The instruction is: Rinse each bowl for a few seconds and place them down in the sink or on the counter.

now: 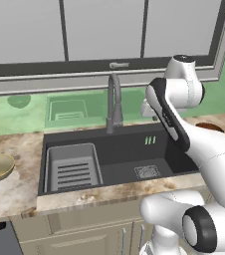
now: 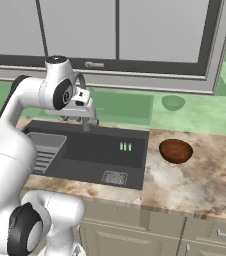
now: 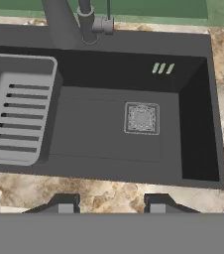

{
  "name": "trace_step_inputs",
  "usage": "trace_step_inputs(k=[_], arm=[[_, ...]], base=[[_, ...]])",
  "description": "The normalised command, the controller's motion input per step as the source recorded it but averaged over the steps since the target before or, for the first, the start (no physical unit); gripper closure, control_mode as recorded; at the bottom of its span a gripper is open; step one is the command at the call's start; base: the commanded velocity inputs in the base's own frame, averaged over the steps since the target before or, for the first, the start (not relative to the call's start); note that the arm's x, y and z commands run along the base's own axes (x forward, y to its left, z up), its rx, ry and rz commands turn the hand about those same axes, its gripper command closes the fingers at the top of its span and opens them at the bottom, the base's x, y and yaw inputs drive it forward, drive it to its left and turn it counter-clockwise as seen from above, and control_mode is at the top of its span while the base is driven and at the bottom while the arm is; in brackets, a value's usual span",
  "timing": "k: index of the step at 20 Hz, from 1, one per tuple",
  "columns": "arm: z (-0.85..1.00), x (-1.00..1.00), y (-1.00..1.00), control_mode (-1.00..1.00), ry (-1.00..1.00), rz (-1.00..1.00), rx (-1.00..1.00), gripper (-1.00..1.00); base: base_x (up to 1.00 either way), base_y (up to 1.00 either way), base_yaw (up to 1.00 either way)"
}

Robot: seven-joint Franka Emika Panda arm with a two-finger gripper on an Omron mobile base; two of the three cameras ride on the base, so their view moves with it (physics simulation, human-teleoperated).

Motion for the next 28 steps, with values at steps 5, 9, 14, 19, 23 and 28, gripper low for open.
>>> trace_step_inputs(k=[5,9,14,19,23,28], arm=[[0.02,-0.07,0.09,-1.00,-0.04,0.00,-0.03,-1.00],[0.02,-0.14,0.18,-1.00,-0.09,0.00,-0.04,-1.00],[0.00,-0.14,0.12,-1.00,-0.11,0.00,-0.04,-1.00],[-0.05,-0.17,0.00,-1.00,-0.18,0.00,0.00,-1.00],[-0.08,-0.13,-0.01,-1.00,-0.18,0.00,0.00,-1.00],[-0.10,-0.04,-0.03,-1.00,-0.16,0.00,0.00,-1.00]], base=[[0.00,0.00,0.00],[0.00,0.00,0.00],[0.00,0.00,0.00],[0.00,0.00,0.00],[0.00,0.00,0.00],[0.00,0.00,0.00]])
